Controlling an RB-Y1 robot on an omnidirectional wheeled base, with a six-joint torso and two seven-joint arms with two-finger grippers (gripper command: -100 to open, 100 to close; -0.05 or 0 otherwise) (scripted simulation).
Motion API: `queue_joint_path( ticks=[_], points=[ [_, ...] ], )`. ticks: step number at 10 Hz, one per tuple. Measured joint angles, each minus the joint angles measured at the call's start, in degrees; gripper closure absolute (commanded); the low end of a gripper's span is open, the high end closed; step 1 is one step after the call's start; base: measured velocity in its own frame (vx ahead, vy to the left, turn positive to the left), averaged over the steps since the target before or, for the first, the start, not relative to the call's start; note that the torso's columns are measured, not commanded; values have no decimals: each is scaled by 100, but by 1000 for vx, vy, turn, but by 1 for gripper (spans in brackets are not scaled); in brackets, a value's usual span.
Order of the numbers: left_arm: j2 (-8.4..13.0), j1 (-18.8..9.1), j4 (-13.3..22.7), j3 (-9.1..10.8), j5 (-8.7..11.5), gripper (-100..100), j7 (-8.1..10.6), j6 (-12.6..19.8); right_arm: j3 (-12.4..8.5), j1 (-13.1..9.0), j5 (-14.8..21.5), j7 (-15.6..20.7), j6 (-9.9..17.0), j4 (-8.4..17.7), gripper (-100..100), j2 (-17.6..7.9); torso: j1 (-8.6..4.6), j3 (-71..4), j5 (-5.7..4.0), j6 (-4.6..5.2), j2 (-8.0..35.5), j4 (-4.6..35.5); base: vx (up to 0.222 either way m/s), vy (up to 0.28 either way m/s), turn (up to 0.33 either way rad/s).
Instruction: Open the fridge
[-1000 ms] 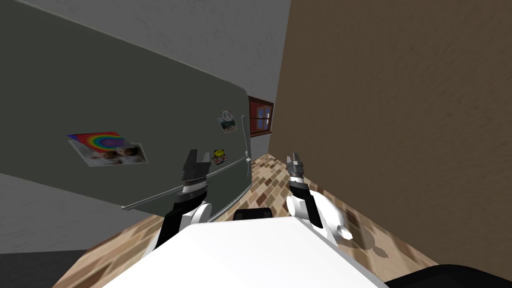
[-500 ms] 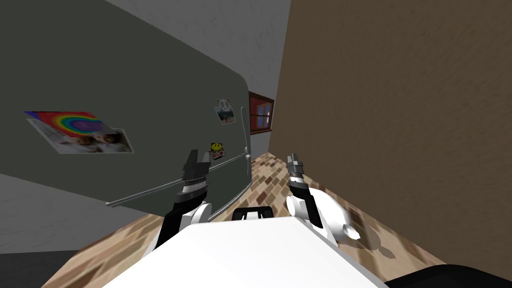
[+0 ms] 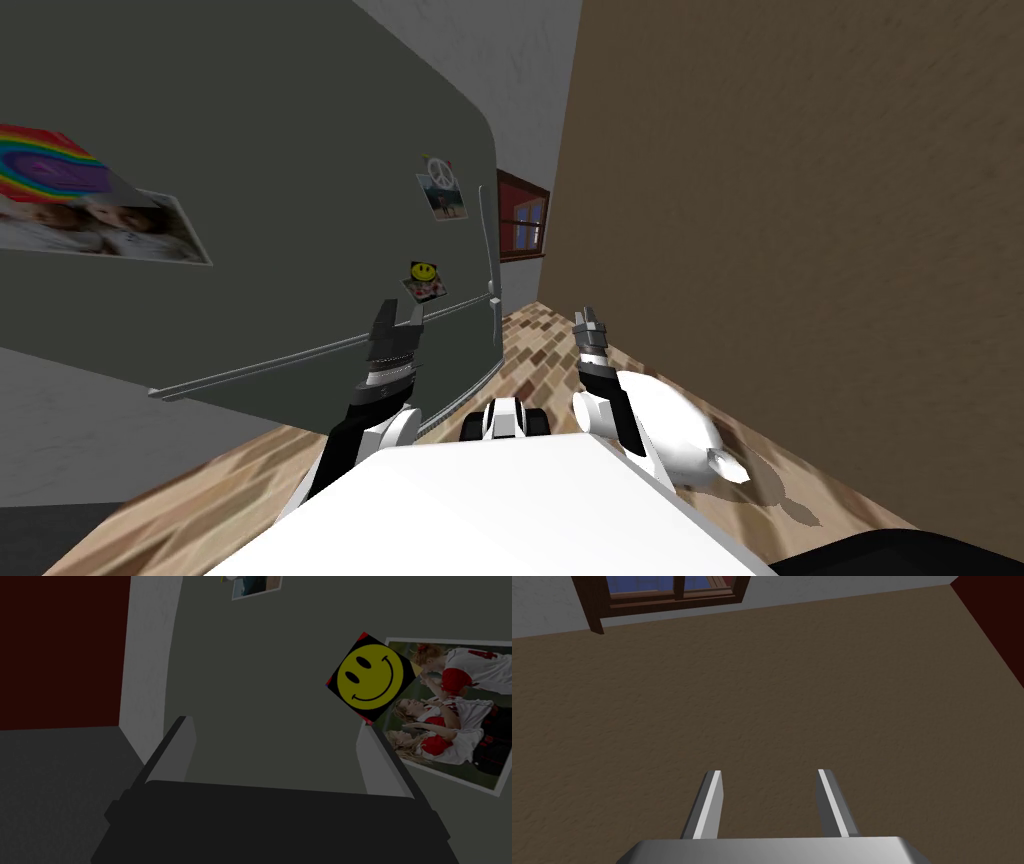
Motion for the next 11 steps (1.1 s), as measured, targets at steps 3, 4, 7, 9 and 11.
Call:
queue_joint_path(
  ticks=[3, 4, 7, 9, 11],
  points=[
    [374, -44, 140, 13, 140, -100, 95, 63, 0, 1, 0, 0, 0, 0, 0, 0, -3, -36, -1, 0, 11, 20, 92, -96, 47],
    [507, -64, 237, 35, 243, -100, 167, 95, 1, 1, 0, 0, 0, 0, 0, 1, -14, -37, -4, 0, 11, 20, 134, -173, 75],
    [611, -151, 564, 38, 546, -100, 377, 215, 1, 1, 0, 0, 0, 0, 0, 1, 2, -26, 1, 0, 29, 26, 131, -179, 67],
    [505, -239, 772, 16, 718, -100, 490, 300, 1, 1, 0, 0, 0, 0, 0, 1, 24, -28, 6, 0, 28, 25, 126, -135, 57],
    [491, -280, 923, 57, 917, -100, 634, 404, 1, 1, 0, 0, 0, 0, 0, 1, 10, -23, 3, 0, 34, 27, 126, -155, 62]
  ],
)
